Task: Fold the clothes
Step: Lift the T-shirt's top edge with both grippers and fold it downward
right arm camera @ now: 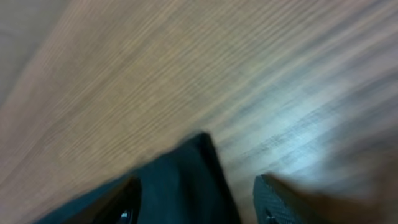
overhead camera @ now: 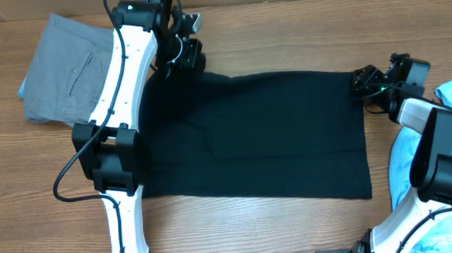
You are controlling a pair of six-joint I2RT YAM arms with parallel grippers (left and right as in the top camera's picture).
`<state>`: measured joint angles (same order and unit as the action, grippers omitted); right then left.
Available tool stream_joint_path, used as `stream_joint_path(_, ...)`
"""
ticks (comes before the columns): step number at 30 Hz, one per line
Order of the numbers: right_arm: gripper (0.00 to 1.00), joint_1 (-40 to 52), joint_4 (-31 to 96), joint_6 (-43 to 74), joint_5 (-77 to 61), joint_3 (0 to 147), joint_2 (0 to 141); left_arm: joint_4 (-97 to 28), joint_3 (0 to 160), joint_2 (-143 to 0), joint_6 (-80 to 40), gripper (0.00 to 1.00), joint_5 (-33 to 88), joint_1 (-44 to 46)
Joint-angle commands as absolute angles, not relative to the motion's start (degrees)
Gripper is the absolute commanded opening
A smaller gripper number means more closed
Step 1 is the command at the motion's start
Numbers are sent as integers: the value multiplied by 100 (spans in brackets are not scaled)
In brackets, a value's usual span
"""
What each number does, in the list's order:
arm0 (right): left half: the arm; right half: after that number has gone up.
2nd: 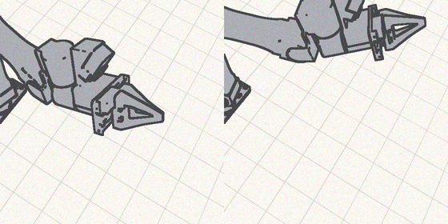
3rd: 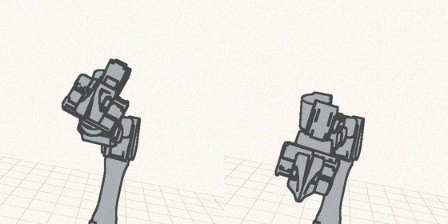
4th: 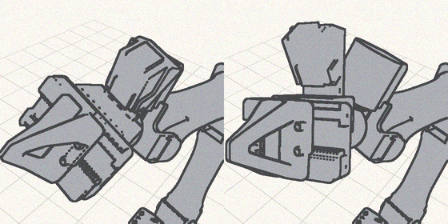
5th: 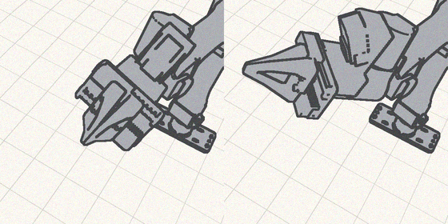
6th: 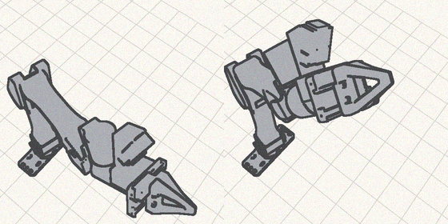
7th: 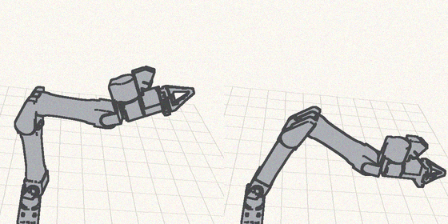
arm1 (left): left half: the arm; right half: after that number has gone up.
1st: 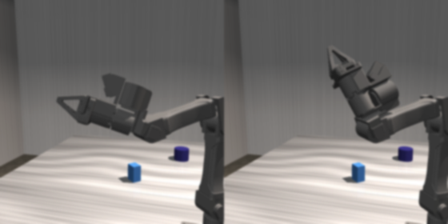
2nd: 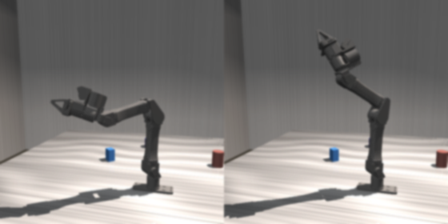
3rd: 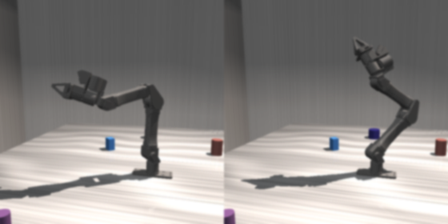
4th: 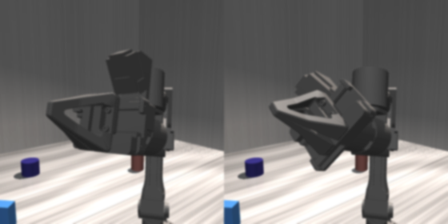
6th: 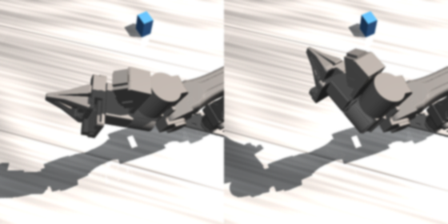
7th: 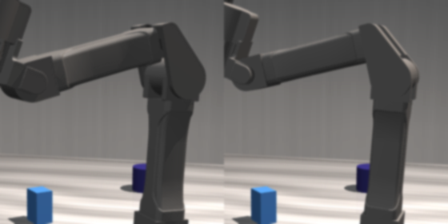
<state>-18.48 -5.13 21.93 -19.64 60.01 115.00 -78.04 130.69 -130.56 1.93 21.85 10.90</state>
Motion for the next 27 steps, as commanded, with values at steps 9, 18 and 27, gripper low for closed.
stream_joint_path(9,54,-1551,-637,2552,-2010,6154,12020,-8455,13144,-13026,108,4,1074,1046)
stream_joint_path(18,10,-1625,-456,2558,-2596,6169,11834,-8468,13144,-13026,108,4,982,998)
stream_joint_path(27,4,-2327,838,2552,-3481,6198,10193,-8508,13144,-13026,16,4,1011,814)
